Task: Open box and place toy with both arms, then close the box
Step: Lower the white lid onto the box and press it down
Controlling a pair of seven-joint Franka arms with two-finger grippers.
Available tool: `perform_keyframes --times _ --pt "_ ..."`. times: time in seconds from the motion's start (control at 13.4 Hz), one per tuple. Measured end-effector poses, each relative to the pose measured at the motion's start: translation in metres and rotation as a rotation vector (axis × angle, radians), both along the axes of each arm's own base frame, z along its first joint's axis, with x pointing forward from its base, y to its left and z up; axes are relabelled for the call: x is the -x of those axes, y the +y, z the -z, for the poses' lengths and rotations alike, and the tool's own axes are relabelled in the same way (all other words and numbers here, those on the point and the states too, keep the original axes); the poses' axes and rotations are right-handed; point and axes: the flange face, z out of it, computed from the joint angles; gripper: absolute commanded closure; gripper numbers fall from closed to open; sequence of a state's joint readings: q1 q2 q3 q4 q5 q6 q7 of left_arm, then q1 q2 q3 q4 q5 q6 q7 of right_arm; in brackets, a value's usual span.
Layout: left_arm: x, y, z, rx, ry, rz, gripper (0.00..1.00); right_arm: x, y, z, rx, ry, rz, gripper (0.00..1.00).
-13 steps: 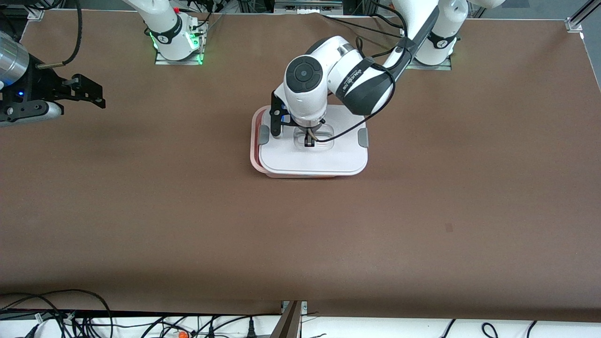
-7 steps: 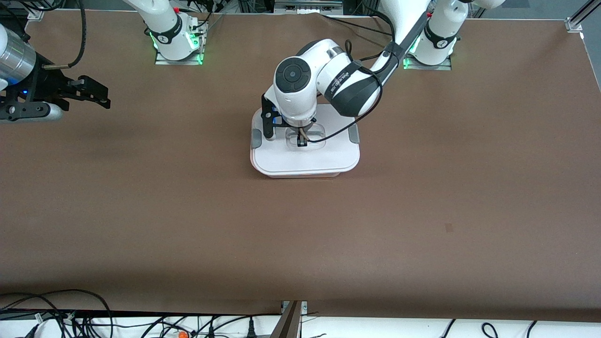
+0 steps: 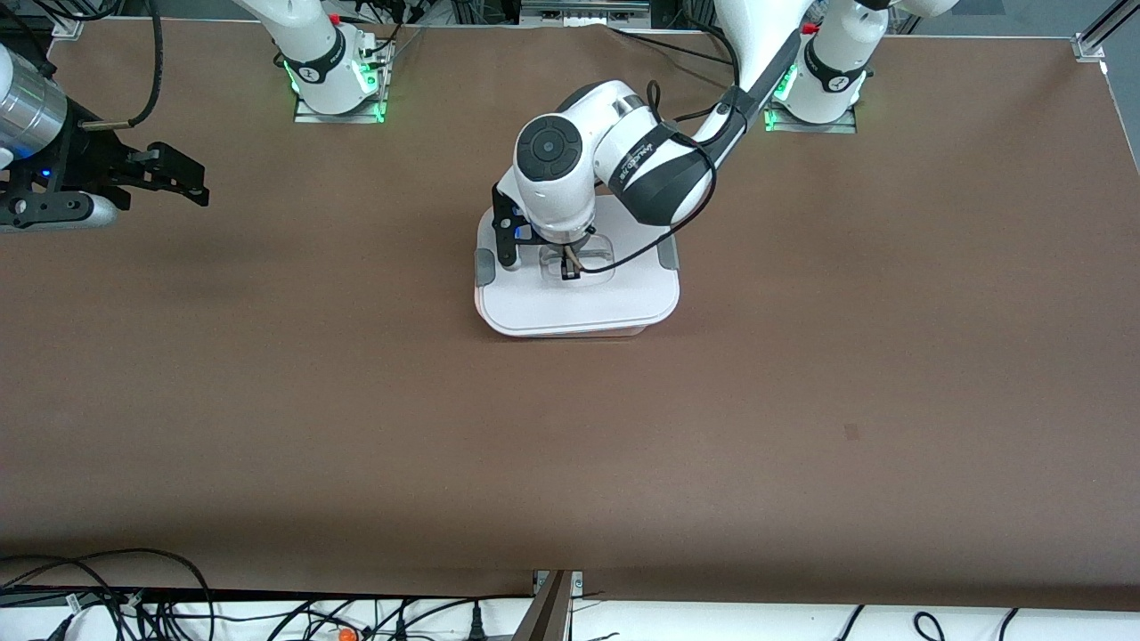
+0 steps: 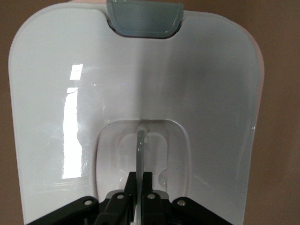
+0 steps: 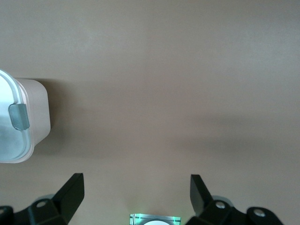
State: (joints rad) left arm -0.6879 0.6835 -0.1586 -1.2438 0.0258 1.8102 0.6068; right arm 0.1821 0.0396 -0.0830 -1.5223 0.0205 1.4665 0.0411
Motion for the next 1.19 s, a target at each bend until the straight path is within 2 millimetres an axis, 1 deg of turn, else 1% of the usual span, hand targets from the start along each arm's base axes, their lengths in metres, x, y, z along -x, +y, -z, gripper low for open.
perform_keyframes --times 0.37,0.67,1.19 --pt "0.004 -0.010 0.001 0.001 -0.013 -0.001 1.00 0.000 0.001 0.000 0.000 -0.001 -0.004 0.00" --pt "0.011 -0.017 0.000 -0.017 -0.040 0.026 1.00 0.000 0.002 0.000 -0.003 -0.002 -0.015 0.00" --pt "0.009 -0.019 -0.006 0.001 -0.051 0.085 1.00 0.000 0.004 -0.001 -0.005 -0.003 -0.028 0.00"
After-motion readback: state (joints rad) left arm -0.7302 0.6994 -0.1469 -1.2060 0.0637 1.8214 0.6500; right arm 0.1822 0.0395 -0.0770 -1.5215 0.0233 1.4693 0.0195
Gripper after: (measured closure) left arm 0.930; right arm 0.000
